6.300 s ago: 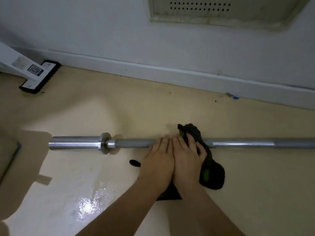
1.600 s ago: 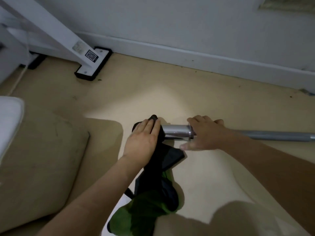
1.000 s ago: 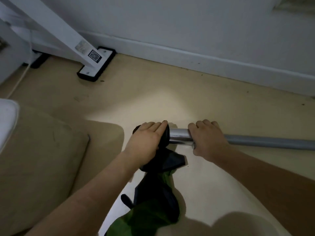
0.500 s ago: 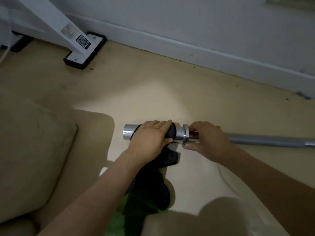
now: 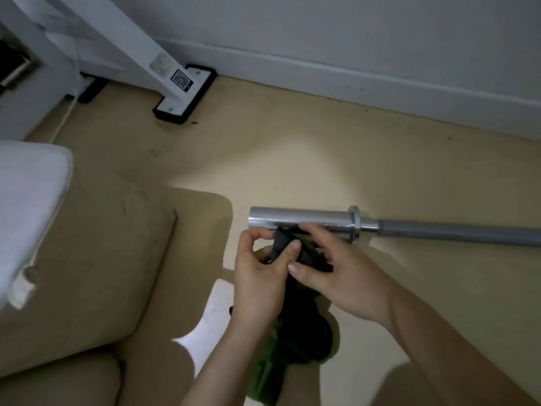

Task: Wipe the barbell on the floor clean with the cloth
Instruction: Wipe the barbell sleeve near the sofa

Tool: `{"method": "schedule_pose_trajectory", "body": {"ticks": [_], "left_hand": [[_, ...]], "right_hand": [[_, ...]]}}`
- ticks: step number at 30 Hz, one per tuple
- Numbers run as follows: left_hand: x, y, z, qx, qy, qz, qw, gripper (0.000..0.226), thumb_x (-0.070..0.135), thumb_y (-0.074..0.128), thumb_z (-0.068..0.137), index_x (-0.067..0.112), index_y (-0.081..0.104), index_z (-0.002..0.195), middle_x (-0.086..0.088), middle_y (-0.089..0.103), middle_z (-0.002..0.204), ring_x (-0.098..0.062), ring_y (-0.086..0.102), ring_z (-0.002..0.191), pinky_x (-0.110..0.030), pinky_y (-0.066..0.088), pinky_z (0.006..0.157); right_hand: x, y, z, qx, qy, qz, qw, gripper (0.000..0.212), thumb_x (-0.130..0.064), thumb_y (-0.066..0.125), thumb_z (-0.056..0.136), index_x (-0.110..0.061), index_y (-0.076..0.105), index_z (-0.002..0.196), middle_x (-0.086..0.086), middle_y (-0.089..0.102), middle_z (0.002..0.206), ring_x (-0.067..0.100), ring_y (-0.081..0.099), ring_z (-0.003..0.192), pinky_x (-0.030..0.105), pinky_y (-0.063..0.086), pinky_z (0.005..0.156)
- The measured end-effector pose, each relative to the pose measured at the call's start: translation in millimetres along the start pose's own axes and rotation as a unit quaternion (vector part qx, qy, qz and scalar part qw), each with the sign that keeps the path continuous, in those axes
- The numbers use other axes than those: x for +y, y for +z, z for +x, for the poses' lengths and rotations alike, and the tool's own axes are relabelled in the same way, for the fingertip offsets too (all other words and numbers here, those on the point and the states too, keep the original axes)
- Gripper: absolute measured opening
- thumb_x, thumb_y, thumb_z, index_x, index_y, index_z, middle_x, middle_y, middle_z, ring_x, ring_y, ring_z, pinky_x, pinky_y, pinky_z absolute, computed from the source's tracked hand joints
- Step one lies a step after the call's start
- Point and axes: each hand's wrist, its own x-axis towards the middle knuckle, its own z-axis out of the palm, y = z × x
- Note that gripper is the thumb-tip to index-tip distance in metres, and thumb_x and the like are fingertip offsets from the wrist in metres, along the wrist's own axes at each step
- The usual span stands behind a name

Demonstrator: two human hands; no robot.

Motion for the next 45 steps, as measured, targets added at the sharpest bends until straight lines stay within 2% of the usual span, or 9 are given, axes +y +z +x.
{"method": "schedule_pose_trajectory", "body": {"ticks": [2, 7, 10, 15, 19, 25, 30, 40, 45], "left_hand": [[2.8, 0.6, 3.9, -0.016, -0.002, 0.003, 1.0, 0.014, 0.022, 0.066, 0.086, 0.011, 0.062, 0.093, -0.014, 0.073, 0.085, -0.026, 0.069, 0.077, -0.043, 0.056, 0.073], [-4.5, -38.8, 39.2, 0.057, 0.146, 0.313, 0.937, 0.014, 0.029, 0.061, 0.088, 0.034, 0.067, 0.099, 0.008, 0.067, 0.1, -0.012, 0.061, 0.09, -0.03, 0.051, 0.079], [1.2, -49.0, 82.4, -0.027, 0.175, 0.438, 0.881, 0.036, 0.028, 0.063, 0.087, 0.025, 0.06, 0.123, 0.003, 0.06, 0.128, -0.018, 0.055, 0.115, -0.033, 0.042, 0.098], [-7.3, -47.6, 117.7, -0.164, 0.119, 0.398, 0.895, 0.034, 0.033, 0.053, 0.094, 0.021, 0.056, 0.125, 0.003, 0.061, 0.113, -0.015, 0.055, 0.106, -0.02, 0.039, 0.085], [-10.8, -39.5, 120.4, -0.135, 0.166, 0.464, 0.859, 0.029, 0.038, 0.041, 0.097, 0.02, 0.056, 0.115, 0.006, 0.055, 0.091, -0.022, 0.05, 0.095, -0.031, 0.039, 0.075], [-33.8, -53.3, 90.9, -0.124, 0.21, 0.531, 0.812, 0.039, 0.054, 0.024, 0.092, 0.034, 0.056, 0.104, 0.007, 0.061, 0.105, -0.02, 0.049, 0.096, -0.04, 0.041, 0.083], [-27.8, -47.2, 83.1, -0.092, 0.194, 0.564, 0.798, 0.029, 0.045, 0.035, 0.096, 0.031, 0.056, 0.111, 0.002, 0.059, 0.111, -0.024, 0.045, 0.104, -0.038, 0.038, 0.081], [-23.8, -63.0, 82.7, -0.127, 0.156, 0.429, 0.881, 0.039, 0.022, 0.065, 0.085, 0.027, 0.056, 0.123, 0.007, 0.062, 0.118, -0.012, 0.053, 0.103, -0.024, 0.04, 0.087], [-16.6, -58.3, 102.5, -0.122, 0.133, 0.509, 0.842, 0.037, 0.036, 0.053, 0.09, 0.027, 0.047, 0.126, -0.001, 0.06, 0.105, -0.025, 0.049, 0.108, -0.044, 0.043, 0.091]], "right_hand": [[0.2, 25.4, -1.9, 0.02, 0.004, 0.119, 0.993, 0.04, -0.041, 0.066, 0.078, -0.047, 0.051, 0.115, -0.014, 0.066, 0.113, 0.004, 0.06, 0.107, 0.036, 0.048, 0.095], [19.3, 20.6, 17.4, 0.276, -0.066, -0.259, 0.923, 0.021, -0.022, 0.062, 0.085, -0.022, 0.061, 0.106, 0.003, 0.067, 0.091, 0.026, 0.064, 0.078, 0.035, 0.051, 0.061], [31.7, 9.4, 30.5, 0.312, -0.067, -0.316, 0.893, 0.02, -0.013, 0.06, 0.086, -0.008, 0.065, 0.104, 0.012, 0.061, 0.1, 0.033, 0.061, 0.068, 0.037, 0.053, 0.053], [35.4, 11.7, 49.4, 0.316, -0.024, -0.363, 0.876, 0.01, -0.005, 0.067, 0.079, -0.003, 0.065, 0.089, 0.016, 0.055, 0.096, 0.031, 0.053, 0.053, 0.029, 0.043, 0.046], [28.2, 23.1, 58.8, 0.264, -0.082, -0.451, 0.849, 0.014, -0.018, 0.064, 0.082, -0.006, 0.063, 0.091, 0.013, 0.056, 0.091, 0.032, 0.055, 0.059, 0.047, 0.048, 0.08], [38.4, -10.8, 52.7, 0.278, -0.04, -0.467, 0.838, 0.013, -0.001, 0.074, 0.064, 0.0, 0.061, 0.065, 0.017, 0.054, 0.076, 0.032, 0.052, 0.056, 0.031, 0.032, 0.051], [9.9, 67.0, 25.6, 0.242, -0.079, -0.485, 0.836, 0.031, -0.011, 0.074, 0.067, -0.004, 0.066, 0.097, 0.012, 0.058, 0.086, 0.028, 0.058, 0.073, 0.037, 0.049, 0.06], [19.1, 33.7, 36.5, 0.268, -0.019, -0.463, 0.845, 0.021, 0.0, 0.074, 0.055, -0.004, 0.061, 0.072, 0.014, 0.053, 0.079, 0.031, 0.053, 0.059, 0.035, 0.042, 0.055], [7.5, 32.3, 57.2, 0.201, -0.069, -0.485, 0.848, 0.015, -0.004, 0.067, 0.067, -0.005, 0.063, 0.082, 0.012, 0.052, 0.085, 0.03, 0.053, 0.068, 0.033, 0.032, 0.056]]}}
